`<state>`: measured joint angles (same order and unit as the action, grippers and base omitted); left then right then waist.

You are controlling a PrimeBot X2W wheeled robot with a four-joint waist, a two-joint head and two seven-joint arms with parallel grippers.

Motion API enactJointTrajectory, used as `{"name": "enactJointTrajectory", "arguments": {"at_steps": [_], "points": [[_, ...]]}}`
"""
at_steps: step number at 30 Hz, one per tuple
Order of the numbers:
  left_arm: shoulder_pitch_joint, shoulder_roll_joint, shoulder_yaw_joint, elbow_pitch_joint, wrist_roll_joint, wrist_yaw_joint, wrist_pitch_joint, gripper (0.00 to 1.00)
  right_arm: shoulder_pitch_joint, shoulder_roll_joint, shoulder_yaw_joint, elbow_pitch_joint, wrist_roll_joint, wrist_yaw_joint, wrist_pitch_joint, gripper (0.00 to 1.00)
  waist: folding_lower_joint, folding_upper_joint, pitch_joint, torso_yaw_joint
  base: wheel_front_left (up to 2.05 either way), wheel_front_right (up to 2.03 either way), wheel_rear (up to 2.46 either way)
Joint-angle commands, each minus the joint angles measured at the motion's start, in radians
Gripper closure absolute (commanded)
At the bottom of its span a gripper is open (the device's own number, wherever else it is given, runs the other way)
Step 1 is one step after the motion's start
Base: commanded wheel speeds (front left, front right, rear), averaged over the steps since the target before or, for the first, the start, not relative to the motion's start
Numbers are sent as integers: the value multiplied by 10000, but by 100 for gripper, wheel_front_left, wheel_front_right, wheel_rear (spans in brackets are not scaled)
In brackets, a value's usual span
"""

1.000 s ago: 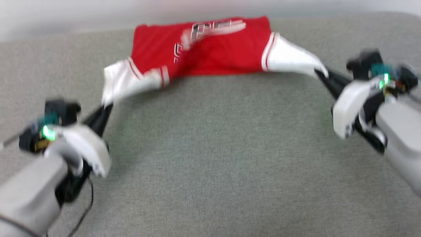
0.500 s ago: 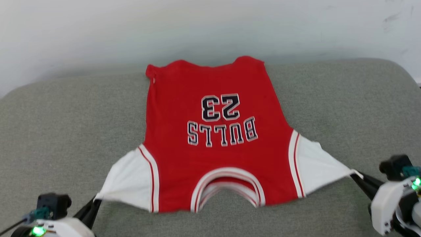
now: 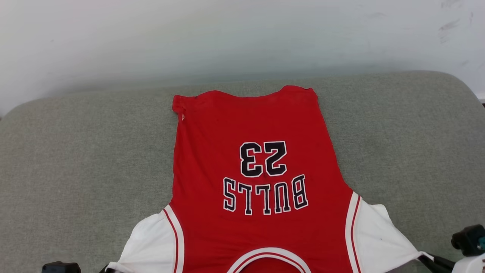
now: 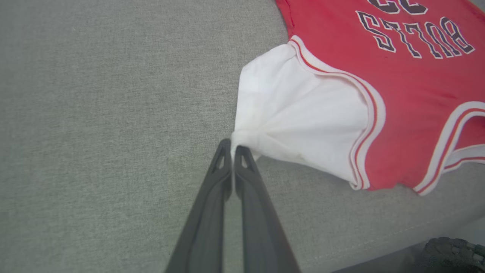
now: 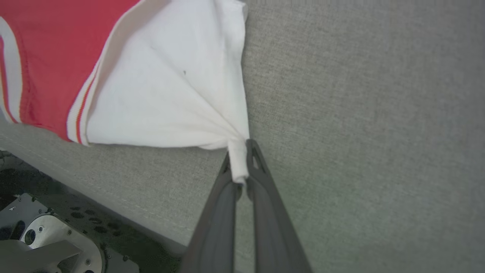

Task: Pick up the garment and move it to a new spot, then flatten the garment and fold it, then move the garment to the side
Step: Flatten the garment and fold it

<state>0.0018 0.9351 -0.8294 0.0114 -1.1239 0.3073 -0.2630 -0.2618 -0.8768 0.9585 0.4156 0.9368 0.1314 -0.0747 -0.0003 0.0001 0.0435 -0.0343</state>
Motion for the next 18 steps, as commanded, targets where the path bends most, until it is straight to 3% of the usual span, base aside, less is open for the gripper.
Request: {"name": "enactJointTrajectory", "arguments": {"at_steps": [1,2,3,6,13,18], "points": [[72,-13,52,-8,59,32,-23,100,80,-66,-83,-39,-100,-14,11,90,3,-1,26,6,0,0,0],[71,-60,66,-31,124,31,-24,100,106,-45,-297,-135,-205,-14,60,53,3,-1,58,17,0,0,0],[15,-102,120,-60,218,58,-24,100,115,-18,-507,-262,-299,-14,107,0,3,-1,92,24,0,0,0],[-253,-416,402,-345,365,14,-24,100,-224,-164,-1380,-988,-874,-14,444,0,3,-1,276,101,0,0,0],[-889,-355,402,-959,1373,418,6,100,-1612,-280,-4021,-2529,-1793,-13,1196,0,3,-1,1036,397,0,0,0],[-1399,-414,472,-1512,1820,654,9,100,-3436,76,-5291,-3226,-2229,-11,2646,0,3,-1,1940,752,0,0,0]]}}
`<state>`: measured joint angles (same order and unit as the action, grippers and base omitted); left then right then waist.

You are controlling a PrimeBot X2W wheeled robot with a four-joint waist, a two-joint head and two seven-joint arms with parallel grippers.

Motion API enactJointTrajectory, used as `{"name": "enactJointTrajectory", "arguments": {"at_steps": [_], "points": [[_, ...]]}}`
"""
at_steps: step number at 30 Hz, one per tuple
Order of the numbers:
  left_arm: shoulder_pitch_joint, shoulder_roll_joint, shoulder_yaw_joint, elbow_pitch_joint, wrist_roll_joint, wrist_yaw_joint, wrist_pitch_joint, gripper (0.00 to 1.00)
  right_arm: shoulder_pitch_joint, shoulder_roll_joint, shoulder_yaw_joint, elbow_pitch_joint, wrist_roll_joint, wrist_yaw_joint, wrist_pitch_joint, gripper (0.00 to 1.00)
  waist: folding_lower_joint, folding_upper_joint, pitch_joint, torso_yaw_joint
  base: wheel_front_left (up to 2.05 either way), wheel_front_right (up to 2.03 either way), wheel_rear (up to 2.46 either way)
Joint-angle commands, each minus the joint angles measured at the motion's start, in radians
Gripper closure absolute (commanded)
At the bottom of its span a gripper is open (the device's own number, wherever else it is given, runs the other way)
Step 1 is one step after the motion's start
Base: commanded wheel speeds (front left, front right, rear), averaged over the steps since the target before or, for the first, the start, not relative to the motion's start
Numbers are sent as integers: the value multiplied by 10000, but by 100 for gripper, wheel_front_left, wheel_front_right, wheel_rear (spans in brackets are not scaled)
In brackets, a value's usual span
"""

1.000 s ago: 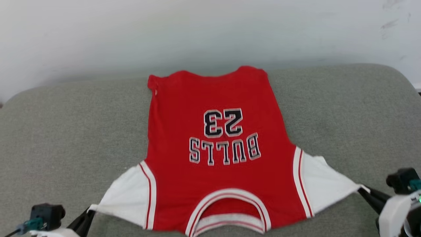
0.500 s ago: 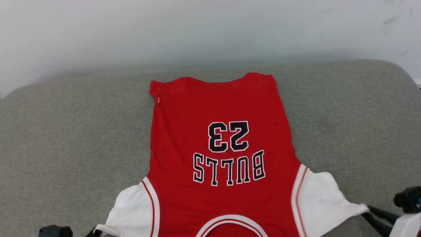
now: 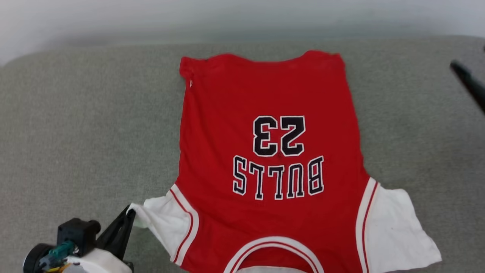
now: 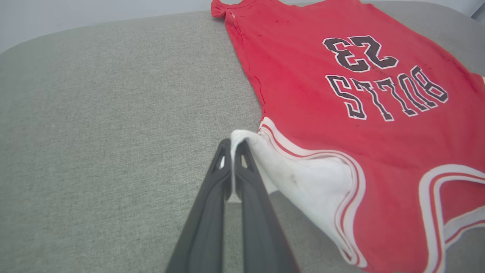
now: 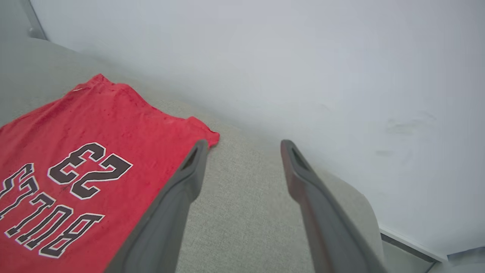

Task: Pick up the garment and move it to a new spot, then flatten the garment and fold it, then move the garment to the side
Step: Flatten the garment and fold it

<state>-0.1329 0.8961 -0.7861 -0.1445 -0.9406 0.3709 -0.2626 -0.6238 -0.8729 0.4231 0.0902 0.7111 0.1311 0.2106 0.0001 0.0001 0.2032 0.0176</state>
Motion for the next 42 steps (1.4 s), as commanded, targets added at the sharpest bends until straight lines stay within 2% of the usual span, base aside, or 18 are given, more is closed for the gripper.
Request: {"name": "enactJointTrajectory", "arguments": {"at_steps": [1,5,8,12,17,20,24,30,32,33,38,42], "points": [[-189,-56,23,-62,102,50,17,100,-287,65,-85,-1,-61,-7,169,0,-1,-1,569,348,0,0,0],[-679,-235,-56,-400,566,157,13,100,-2169,546,-359,460,-177,-7,1890,0,-1,-1,1472,825,0,0,0],[-1060,-432,-132,-600,861,176,42,100,-3558,840,-55,1015,-299,-7,3633,0,-1,-1,2109,1202,0,0,0],[-1442,-666,-190,-818,1201,259,39,100,-5096,1329,508,1890,114,-6,6450,0,-1,-1,2878,1676,0,0,0],[-1925,-983,-264,-1005,1572,207,37,100,-6496,1707,874,2857,-172,-7,8976,0,-1,-1,3787,2185,0,0,0],[-2219,-1147,-338,-1075,1848,197,35,100,-7079,1962,742,3354,-514,-6,9781,0,-1,-1,4272,2449,0,0,0],[-2526,-1361,-394,-1179,2111,178,24,100,-7228,2248,487,3856,-898,-7,10005,0,-1,-1,4764,2705,0,0,0],[-2717,-1626,-499,-1264,2416,281,17,100,-5829,2271,433,4588,-1108,-9,10080,0,-1,-1,5046,2896,0,0,0],[-2787,-1728,-612,-1128,2573,334,22,100,-5055,2035,599,4543,-1004,-7,10124,2,-1,-1,4996,2892,0,0,0],[-2791,-1741,-633,-1093,2591,325,25,100,-5078,1958,595,4435,-991,-6,10083,100,-1,-1,4942,2876,0,0,0],[-2513,-1673,-551,-900,2493,448,14,100,-5706,1995,235,4050,-900,-7,9607,100,-1,-1,4408,2588,0,0,0],[-2144,-1587,-395,-790,2353,561,-8,100,-5925,2073,333,3682,-668,-6,9186,100,-1,-1,3639,2246,0,0,0]]}}
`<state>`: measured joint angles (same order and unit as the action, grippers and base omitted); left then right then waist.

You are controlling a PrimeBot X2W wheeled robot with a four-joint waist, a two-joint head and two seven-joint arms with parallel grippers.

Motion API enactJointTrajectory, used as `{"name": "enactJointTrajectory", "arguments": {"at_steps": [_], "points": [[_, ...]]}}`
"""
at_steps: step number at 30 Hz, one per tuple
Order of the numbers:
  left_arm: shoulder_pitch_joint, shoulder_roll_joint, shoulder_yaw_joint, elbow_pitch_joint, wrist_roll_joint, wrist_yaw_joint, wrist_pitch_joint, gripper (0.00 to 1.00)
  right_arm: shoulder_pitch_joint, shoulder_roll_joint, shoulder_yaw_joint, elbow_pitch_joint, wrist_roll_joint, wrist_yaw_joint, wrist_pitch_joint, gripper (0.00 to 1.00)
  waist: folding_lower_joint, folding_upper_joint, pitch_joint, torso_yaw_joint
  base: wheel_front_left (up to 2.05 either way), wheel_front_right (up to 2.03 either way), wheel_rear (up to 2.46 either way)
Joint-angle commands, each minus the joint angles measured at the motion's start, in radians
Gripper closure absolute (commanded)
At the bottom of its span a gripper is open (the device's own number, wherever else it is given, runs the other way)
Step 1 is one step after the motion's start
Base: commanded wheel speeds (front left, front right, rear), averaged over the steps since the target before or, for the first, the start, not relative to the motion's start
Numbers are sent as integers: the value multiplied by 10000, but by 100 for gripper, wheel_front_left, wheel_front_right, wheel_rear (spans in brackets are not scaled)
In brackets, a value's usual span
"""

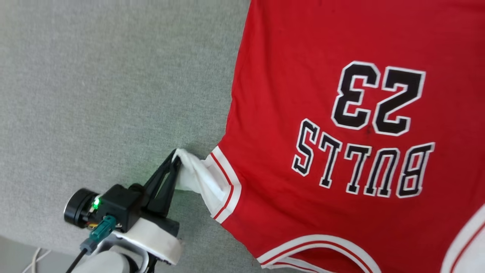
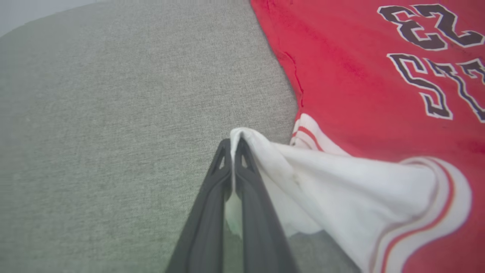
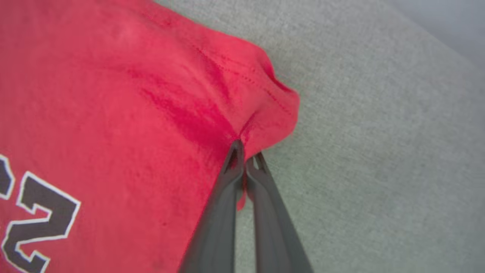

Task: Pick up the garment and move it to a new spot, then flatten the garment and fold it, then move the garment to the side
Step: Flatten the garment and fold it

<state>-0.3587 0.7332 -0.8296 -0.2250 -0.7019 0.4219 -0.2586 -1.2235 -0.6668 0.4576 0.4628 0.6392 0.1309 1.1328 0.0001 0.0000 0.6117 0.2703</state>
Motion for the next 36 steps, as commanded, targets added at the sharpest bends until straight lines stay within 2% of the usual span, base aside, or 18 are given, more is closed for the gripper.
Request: {"name": "enactJointTrajectory", "arguments": {"at_steps": [1,4,7,10,14,19,26,30,34,35,36], "points": [[233,65,90,37,-88,87,-53,100,138,7,38,-144,205,-4,-127,100,-1,0,-667,-381,0,0,0],[641,195,241,88,-192,260,-61,100,591,-348,568,-749,710,-4,-328,100,-1,0,-1319,-681,0,0,0],[1057,328,338,95,-320,406,-67,100,1220,-1065,1111,-1717,1481,-5,-491,100,-1,0,-1877,-944,0,0,0],[1426,416,432,43,-419,513,-73,100,2034,-2059,1493,-2807,2064,-5,-723,100,-1,0,-2232,-1151,0,0,0],[1863,528,499,42,-557,541,-77,100,3408,-3316,1634,-3988,2741,-5,-1301,100,-1,0,-2629,-1367,0,0,0],[2364,643,570,66,-650,644,-82,100,5781,-4421,1319,-4442,3460,-5,-2322,100,-1,0,-3111,-1596,0,0,0],[2816,776,658,-39,-707,755,-84,100,9386,-5107,952,-4149,4235,-5,-3566,100,-1,0,-3471,-1824,0,0,0],[2900,746,685,-89,-660,791,-83,100,11185,-4918,900,-3993,4613,-5,-4010,100,-1,0,-3458,-1852,0,0,0],[2858,725,683,-80,-593,749,-84,100,11798,-4674,595,-3969,4450,-5,-4459,100,-1,0,-3394,-1865,0,0,0],[2838,714,682,-64,-585,746,-84,100,11876,-4561,466,-4024,4370,-5,-4573,54,-1,0,-3381,-1881,0,0,0],[2823,705,683,-54,-582,744,-84,100,11884,-4452,274,-4089,4302,-5,-4665,0,-1,0,-3378,-1897,0,0,0]]}}
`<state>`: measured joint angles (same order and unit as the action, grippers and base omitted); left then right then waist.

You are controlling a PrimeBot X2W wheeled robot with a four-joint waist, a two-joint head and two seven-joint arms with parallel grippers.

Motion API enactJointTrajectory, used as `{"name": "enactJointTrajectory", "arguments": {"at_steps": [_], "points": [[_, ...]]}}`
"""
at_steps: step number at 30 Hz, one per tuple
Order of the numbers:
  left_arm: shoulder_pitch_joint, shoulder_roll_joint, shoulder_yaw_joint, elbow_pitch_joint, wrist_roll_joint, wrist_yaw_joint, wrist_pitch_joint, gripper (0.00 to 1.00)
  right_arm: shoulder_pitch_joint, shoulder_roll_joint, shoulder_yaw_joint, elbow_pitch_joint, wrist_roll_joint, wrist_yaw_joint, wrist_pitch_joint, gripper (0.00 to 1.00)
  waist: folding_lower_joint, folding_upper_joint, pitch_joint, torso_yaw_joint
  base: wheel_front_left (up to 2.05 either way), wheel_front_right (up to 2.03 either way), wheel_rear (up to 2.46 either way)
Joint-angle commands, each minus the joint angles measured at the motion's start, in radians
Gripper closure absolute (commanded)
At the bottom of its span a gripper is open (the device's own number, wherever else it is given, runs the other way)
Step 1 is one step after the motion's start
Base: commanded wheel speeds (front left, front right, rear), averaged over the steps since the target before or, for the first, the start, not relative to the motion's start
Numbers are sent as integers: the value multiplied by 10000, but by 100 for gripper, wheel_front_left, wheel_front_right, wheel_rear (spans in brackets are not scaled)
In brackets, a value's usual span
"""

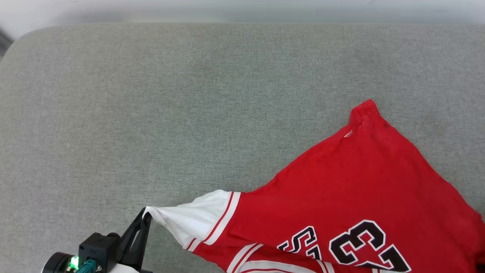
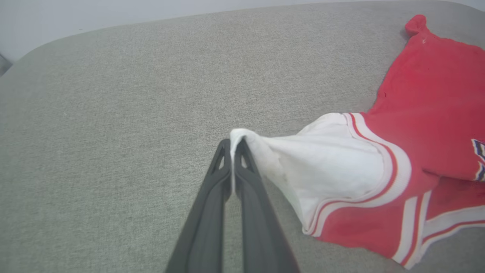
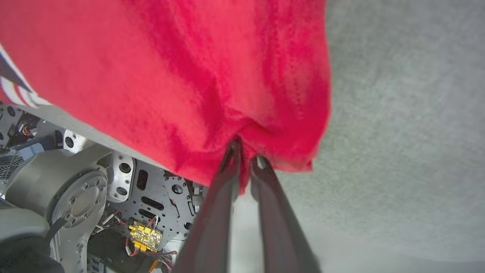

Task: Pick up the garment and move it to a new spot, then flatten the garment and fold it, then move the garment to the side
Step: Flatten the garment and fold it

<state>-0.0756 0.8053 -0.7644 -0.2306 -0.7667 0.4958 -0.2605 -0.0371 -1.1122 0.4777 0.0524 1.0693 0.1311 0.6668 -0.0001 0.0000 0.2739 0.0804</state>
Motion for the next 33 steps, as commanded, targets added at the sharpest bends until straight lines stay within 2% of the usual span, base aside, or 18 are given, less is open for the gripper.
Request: {"name": "enactJointTrajectory", "arguments": {"at_steps": [1,8,13,18,24,28,33], "points": [[-16,-20,23,12,66,-6,-65,100,-56,58,-137,-100,-82,-7,-70,0,1,0,-6,-10,0,0,0],[-234,-38,-53,24,153,-77,32,100,-1435,-1,-2078,-1286,-747,-6,119,0,1,0,63,76,0,0,0],[-535,-174,-142,13,259,-202,83,100,-3088,165,-2532,-2338,-1212,-7,1288,0,1,0,348,326,0,0,0],[-965,-401,-231,108,424,-377,96,100,-5192,755,-1632,-2471,-1672,-7,3174,0,1,0,788,623,0,0,0],[-1460,-702,-339,222,632,-550,99,100,-7691,2119,70,-1344,-2671,-7,4993,0,1,0,1401,1013,0,0,0],[-1755,-873,-373,288,723,-655,86,100,-8804,2870,885,-318,-3106,-7,5472,0,1,0,1840,1267,0,0,0],[-2034,-1079,-391,342,826,-765,62,100,-9627,3347,1855,646,-3550,-7,5524,0,1,0,2364,1462,0,0,0]]}}
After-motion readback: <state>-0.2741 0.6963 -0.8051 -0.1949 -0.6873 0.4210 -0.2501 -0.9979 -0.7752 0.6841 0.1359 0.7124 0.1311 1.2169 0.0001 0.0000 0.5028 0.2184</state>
